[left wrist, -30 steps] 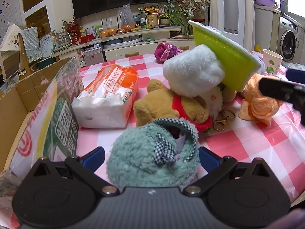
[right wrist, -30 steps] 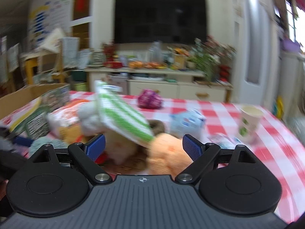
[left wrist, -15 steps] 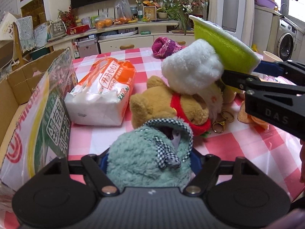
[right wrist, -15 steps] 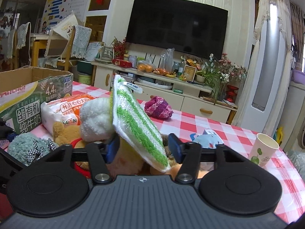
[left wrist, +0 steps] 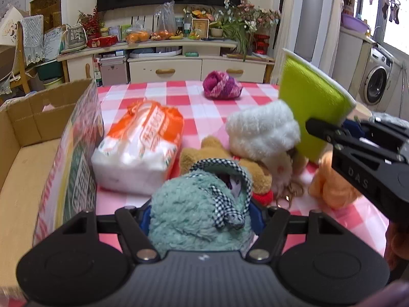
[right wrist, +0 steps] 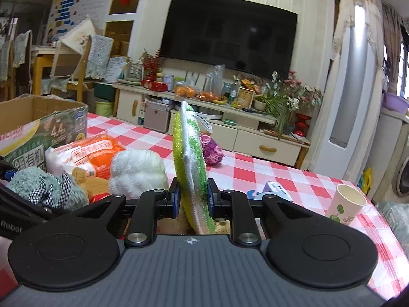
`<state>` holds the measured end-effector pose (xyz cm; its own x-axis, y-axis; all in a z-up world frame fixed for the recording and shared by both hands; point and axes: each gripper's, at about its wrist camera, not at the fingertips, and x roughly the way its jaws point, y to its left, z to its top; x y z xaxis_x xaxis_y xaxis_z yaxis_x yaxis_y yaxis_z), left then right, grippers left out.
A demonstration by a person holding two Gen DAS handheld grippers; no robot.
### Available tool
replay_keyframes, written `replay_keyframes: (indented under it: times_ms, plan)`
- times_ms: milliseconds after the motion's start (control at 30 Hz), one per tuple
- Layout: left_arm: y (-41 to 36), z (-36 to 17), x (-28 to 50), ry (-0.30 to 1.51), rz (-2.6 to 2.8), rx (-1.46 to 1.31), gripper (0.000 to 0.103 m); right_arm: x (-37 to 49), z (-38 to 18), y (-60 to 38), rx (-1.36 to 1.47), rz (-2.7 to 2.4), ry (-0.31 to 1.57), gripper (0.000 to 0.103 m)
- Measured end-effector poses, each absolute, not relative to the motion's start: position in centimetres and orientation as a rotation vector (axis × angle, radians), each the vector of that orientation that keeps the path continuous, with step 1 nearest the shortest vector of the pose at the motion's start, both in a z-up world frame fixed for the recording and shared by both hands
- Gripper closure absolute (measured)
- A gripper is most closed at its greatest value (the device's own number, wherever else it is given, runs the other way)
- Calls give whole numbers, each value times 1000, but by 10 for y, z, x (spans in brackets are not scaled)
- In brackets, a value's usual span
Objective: Organize soft objects
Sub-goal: 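Grasp the teal fuzzy plush with the left tool while the right grasps the green-white striped towel, then carry both held items over the cardboard box and open both tools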
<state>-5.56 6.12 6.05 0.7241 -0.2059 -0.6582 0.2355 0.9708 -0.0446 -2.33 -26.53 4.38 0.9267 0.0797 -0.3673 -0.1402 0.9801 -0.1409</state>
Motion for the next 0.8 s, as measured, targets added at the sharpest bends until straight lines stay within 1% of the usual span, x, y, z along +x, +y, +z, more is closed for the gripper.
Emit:
replay_keyframes:
  times_ms: [433,800]
  plan:
    - [73,82,-19,639,-266,-26,34,-17,59,-270,27,103,420,80]
    - [108,106,-18,559,-232,-135,34,-13,90,-258,158,159,404,80]
